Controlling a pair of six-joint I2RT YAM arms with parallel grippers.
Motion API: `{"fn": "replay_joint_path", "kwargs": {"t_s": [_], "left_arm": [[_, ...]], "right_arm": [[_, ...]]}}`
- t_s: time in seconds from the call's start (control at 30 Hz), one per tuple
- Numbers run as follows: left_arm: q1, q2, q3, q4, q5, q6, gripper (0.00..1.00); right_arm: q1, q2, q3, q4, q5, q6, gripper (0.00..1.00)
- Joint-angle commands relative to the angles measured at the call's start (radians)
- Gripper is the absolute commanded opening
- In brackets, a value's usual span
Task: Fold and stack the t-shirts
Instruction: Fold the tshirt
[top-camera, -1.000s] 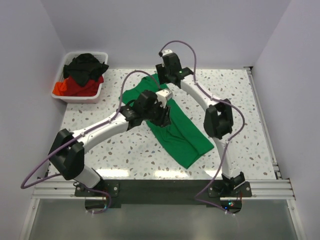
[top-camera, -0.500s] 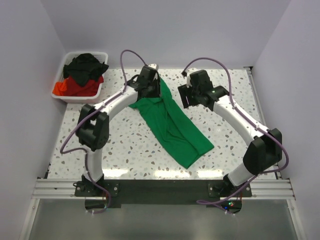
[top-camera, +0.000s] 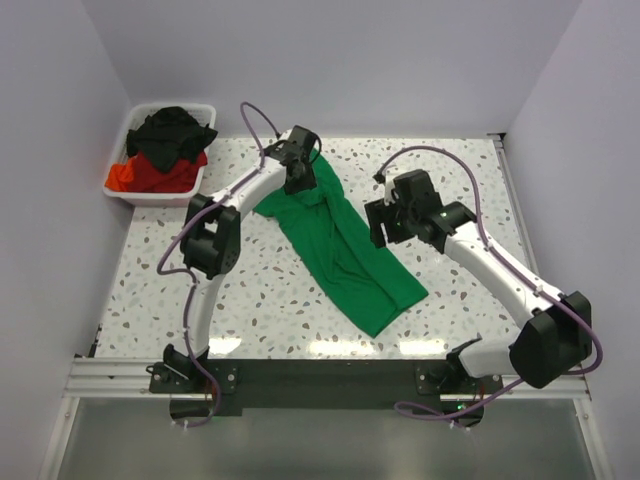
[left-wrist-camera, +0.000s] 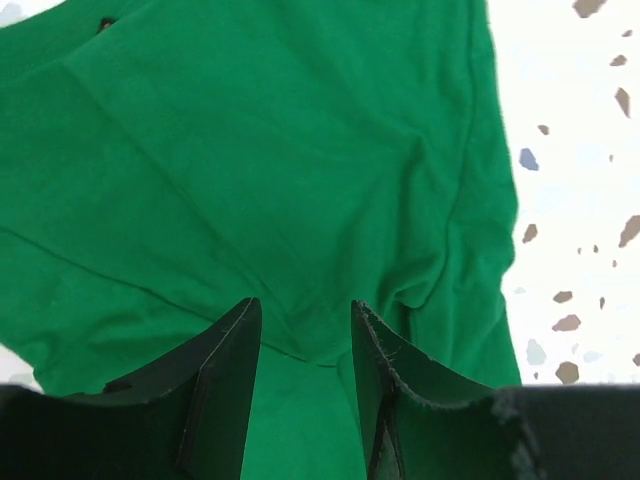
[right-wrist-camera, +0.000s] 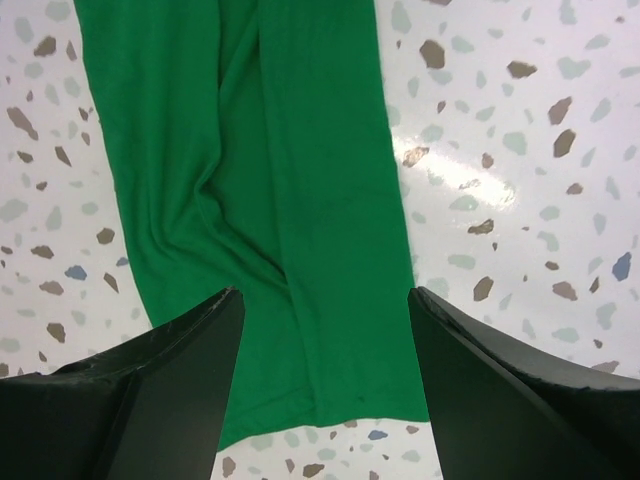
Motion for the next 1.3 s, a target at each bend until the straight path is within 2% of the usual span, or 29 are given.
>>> {"fn": "replay_joint_path", "kwargs": {"t_s": [0.0, 0.27, 0.53, 0.77, 1.27], "left_arm": [[0.003, 0.016, 0.048, -0.054, -0.079, -0.097, 0.47], [0.016, 0.033, 0.025, -0.093, -0.156, -0.181, 0.47], [0.051, 0.092, 0.035, -0.087, -0.108, -0.208, 0.48], [0.060, 0.152, 0.036, 0.062, -0.035, -0.116, 0.48], [0.071, 0.217, 0.108, 0.148, -0.007, 0.009, 0.48]], "right_arm": [[0.021, -0.009, -0.058, 0.007, -0.021, 0.028, 0.72], [0.028, 0.006, -0.156, 0.059, -0.016, 0.050, 0.73], [0.082, 0.074, -0.233, 0.131, 0.002, 0.095, 0.73], [0.090, 0.114, -0.248, 0.170, 0.021, 0.089, 0.72], [0.120, 0.210, -0.277, 0.185, 0.001, 0.115, 0.70]]}}
